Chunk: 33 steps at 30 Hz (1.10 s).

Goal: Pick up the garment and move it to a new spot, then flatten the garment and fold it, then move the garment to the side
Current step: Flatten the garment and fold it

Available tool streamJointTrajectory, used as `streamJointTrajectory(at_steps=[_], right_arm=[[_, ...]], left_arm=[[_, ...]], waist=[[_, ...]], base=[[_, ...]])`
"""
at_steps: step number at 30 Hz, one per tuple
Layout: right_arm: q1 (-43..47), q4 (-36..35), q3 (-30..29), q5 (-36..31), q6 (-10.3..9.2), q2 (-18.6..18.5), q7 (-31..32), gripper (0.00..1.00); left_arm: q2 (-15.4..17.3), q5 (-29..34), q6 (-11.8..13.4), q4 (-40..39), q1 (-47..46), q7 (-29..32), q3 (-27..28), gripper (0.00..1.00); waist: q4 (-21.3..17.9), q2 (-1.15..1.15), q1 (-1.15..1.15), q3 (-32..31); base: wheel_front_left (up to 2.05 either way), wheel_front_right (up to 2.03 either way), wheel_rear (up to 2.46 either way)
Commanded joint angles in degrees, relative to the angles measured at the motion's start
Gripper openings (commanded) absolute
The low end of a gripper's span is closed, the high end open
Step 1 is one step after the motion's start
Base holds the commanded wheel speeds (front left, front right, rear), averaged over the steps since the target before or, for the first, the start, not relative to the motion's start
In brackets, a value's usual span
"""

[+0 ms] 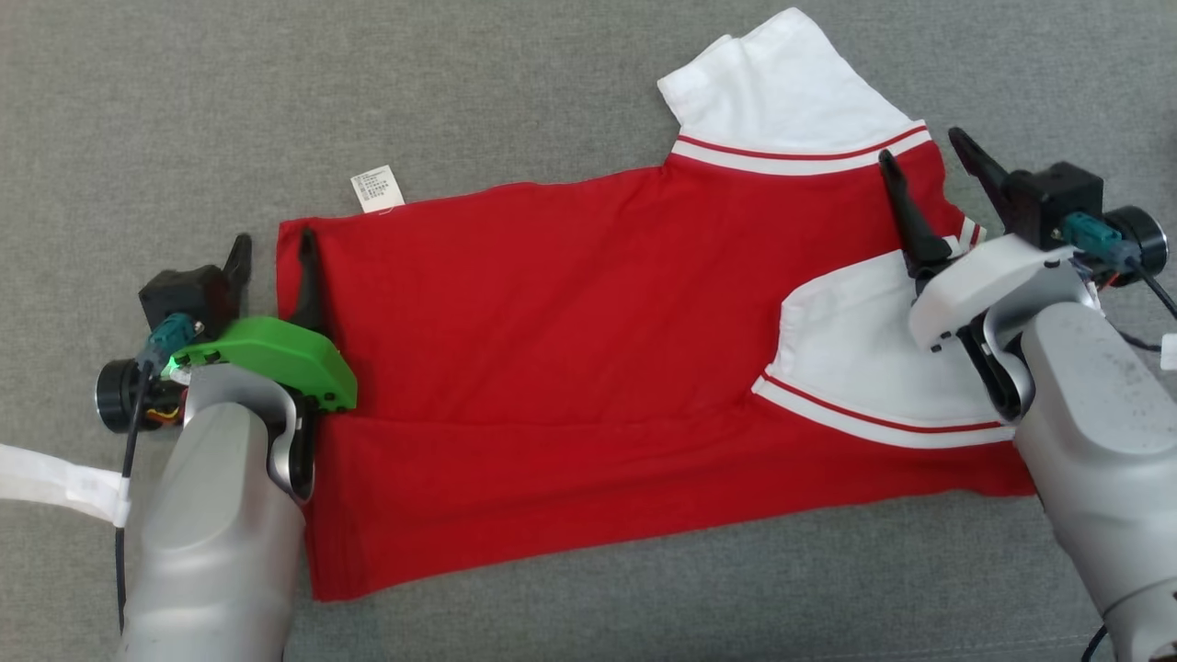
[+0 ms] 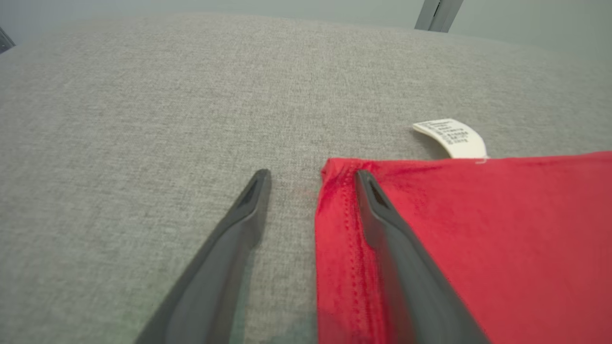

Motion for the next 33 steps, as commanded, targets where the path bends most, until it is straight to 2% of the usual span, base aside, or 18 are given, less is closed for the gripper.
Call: streamJointTrajectory(at_steps=[1,6,14,19,24,25,26,30,33], right_arm=[[-2.0,1.4,0.8,-0.4,-0.09,-0.8,0.0,1.00],[-8.0,6.0,2.5,0.1,-0.09,-2.1,1.2,1.00],[-17.8,13.6,6.0,2.7,-0.10,-3.0,7.2,1.00],[-23.0,18.9,7.3,4.3,-0.10,-4.0,11.6,1.00],[-26.2,22.6,9.1,6.0,-0.10,-3.5,15.1,1.00],[-26.6,23.3,9.4,6.7,-0.10,-3.5,15.8,0.47],[-26.9,23.8,9.8,6.9,-0.10,-3.6,16.1,0.00],[-28.4,25.4,9.7,5.5,-0.10,-5.8,11.8,0.00],[-30.6,25.9,7.5,3.2,-0.10,-6.6,4.0,0.00]], left_arm=[[-0.1,0.3,-0.5,1.0,-0.7,0.1,-0.5,0.00],[-0.7,0.6,-1.0,2.0,-1.9,0.2,-2.3,0.00],[-1.4,1.2,-1.2,-5.8,-2.0,0.1,-4.1,0.00],[-1.7,-0.1,-1.3,-8.7,-2.5,0.1,-6.6,0.00],[-1.7,-3.5,-1.4,-10.7,-2.8,0.1,-10.5,0.00],[-1.7,-4.2,-1.4,-11.1,-2.9,0.1,-11.1,0.00],[-1.7,-4.7,-1.4,-11.3,-2.8,0.1,-11.4,0.00],[-1.7,-5.3,-0.8,-12.2,-2.6,0.1,-11.6,0.00],[-1.7,-4.8,-0.4,-13.9,-2.1,0.1,-10.2,0.00]], waist=[[0.5,0.00,0.00,0.9],[2.3,0.00,0.00,1.7],[6.8,0.00,0.00,2.9],[9.6,0.00,0.00,4.6],[11.2,0.00,0.00,6.1],[11.4,0.00,0.00,6.2],[11.5,0.00,0.00,6.3],[11.5,0.00,0.00,6.0],[11.1,0.00,0.00,5.3]], base=[[0.00,0.00,0.00],[0.00,0.00,0.00],[0.00,0.00,0.00],[0.00,0.00,0.00],[0.00,0.00,0.00],[0.00,0.00,0.00],[0.00,0.00,0.00],[0.00,0.00,0.00],[0.00,0.00,0.00]])
